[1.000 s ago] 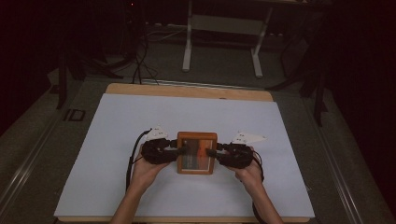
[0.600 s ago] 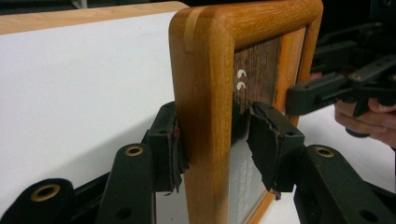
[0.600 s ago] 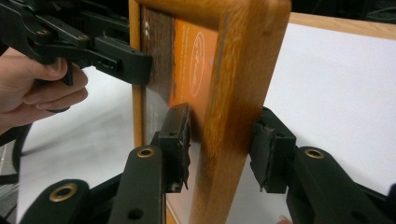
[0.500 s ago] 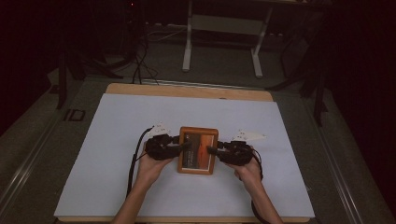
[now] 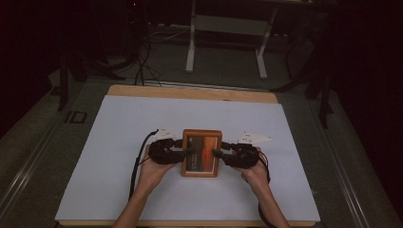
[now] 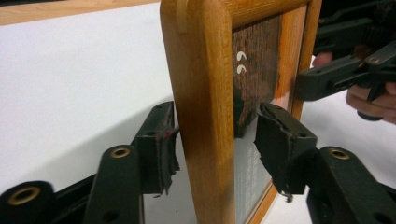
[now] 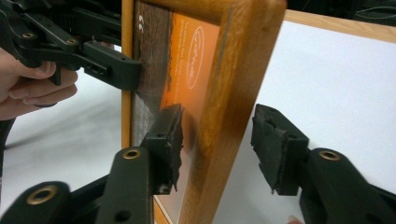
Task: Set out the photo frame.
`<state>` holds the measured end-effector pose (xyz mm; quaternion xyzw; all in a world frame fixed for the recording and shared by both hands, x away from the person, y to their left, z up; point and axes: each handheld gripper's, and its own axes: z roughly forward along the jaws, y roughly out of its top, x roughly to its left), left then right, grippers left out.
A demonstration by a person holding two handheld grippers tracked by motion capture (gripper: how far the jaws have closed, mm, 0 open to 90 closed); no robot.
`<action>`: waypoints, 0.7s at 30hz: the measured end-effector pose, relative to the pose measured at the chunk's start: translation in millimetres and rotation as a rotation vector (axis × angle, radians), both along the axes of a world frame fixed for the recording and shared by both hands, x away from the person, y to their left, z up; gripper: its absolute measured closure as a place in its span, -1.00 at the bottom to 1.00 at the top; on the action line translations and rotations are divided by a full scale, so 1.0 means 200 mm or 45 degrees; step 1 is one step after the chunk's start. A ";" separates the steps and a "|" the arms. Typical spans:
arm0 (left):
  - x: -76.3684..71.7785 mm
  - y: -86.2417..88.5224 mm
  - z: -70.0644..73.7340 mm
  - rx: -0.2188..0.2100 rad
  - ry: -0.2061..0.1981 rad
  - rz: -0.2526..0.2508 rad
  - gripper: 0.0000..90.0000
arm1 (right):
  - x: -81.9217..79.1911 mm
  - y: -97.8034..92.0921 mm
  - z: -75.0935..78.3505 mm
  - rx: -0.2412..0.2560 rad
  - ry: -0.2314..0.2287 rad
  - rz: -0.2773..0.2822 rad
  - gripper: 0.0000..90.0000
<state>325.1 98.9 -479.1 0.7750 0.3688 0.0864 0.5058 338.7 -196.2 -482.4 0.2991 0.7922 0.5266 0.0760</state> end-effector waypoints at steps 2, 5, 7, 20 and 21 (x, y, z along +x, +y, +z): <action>-0.01 0.02 0.00 -0.005 0.004 -0.002 -0.10 | 0.00 -0.01 0.01 0.002 -0.005 0.006 0.11; -0.02 0.06 0.00 -0.016 -0.003 0.009 -0.16 | -0.01 -0.02 0.03 0.002 -0.010 0.012 0.07; -0.03 0.08 0.00 -0.019 -0.004 0.026 -0.18 | -0.02 -0.03 0.04 -0.009 -0.021 0.007 0.04; -0.09 0.27 0.05 0.158 -0.088 0.244 -0.21 | -0.03 -0.13 0.08 -0.260 -0.027 -0.028 -0.12; -0.09 0.28 0.05 0.190 -0.093 0.269 -0.21 | -0.03 -0.14 0.08 -0.287 -0.022 -0.042 -0.13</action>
